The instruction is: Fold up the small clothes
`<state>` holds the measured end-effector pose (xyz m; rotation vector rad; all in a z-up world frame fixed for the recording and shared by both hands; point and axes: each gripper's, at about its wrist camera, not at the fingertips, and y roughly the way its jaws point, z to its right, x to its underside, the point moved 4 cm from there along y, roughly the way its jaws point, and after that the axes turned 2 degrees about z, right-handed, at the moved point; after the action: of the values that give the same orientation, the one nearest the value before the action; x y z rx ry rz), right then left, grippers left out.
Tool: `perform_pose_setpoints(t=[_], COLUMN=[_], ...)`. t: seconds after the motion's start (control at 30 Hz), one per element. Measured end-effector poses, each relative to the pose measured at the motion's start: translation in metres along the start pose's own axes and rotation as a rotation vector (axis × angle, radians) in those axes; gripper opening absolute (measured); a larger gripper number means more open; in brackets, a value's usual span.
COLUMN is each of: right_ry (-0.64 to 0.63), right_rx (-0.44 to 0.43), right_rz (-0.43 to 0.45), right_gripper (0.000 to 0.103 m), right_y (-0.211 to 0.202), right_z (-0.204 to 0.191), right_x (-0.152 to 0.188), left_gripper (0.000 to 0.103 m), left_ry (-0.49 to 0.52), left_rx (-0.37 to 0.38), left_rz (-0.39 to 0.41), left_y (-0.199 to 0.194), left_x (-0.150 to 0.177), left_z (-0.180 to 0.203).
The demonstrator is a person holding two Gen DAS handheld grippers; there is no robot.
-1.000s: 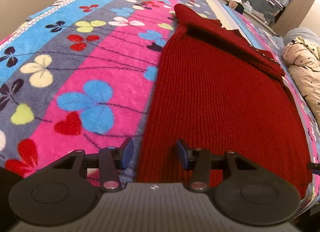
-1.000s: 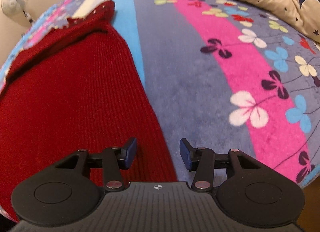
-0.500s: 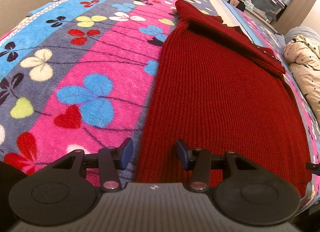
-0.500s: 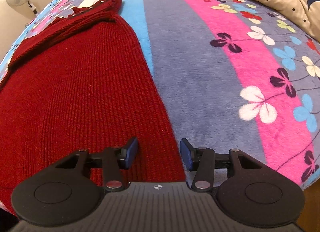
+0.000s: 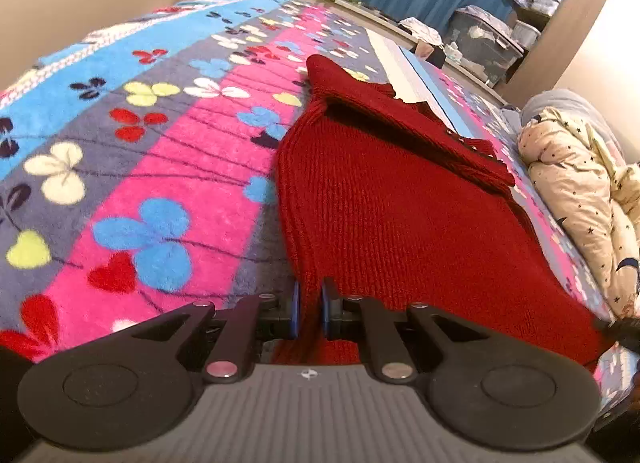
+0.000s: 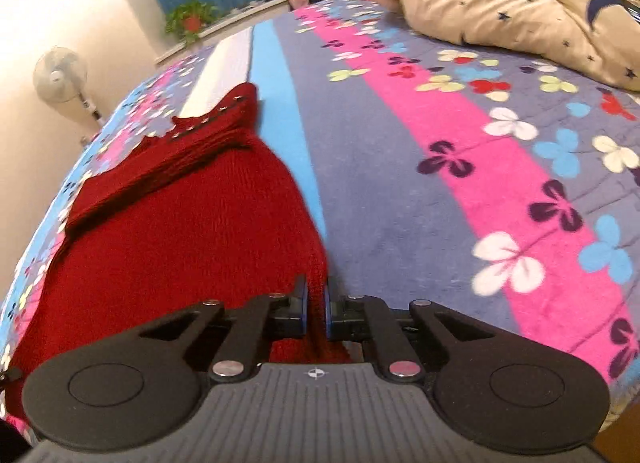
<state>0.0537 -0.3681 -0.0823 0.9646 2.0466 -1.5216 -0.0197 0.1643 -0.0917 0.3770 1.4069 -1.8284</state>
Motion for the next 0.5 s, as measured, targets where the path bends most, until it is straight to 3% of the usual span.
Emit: perform_pose_setpoints(t=[0.1, 0.2, 0.23, 0.3, 0.5], right_ry=[0.001, -0.039, -0.042, -0.042, -0.076], right_rx=[0.037, 0.069, 0.085, 0.107, 0.096], right_rz=[-0.101, -0.167, -0.182, -0.214, -0.227], right_gripper=[0.007, 0.013, 0.018, 0.046, 0.046], right_y=[0.018, 0.031, 0.033, 0.038, 0.042], right_z=[0.004, 0.001, 0.001, 0.002, -0.005], right_x=[0.011, 0.022, 0.024, 0.029, 0.032], left_gripper=[0.012, 0.019, 0.026, 0.031, 0.031], left_ry=[-0.055, -0.079, -0.075, -0.059, -0.039], left_rx=[-0.027, -0.057, -0.062, -0.082, -0.079], left_rz=[-0.082, -0.128, -0.135, -0.141, -0.151], left_y=[0.013, 0.022, 0.023, 0.025, 0.026], left_x=[0.004, 0.007, 0.007, 0.008, 0.010], left_z=[-0.009, -0.013, -0.013, -0.012, -0.011])
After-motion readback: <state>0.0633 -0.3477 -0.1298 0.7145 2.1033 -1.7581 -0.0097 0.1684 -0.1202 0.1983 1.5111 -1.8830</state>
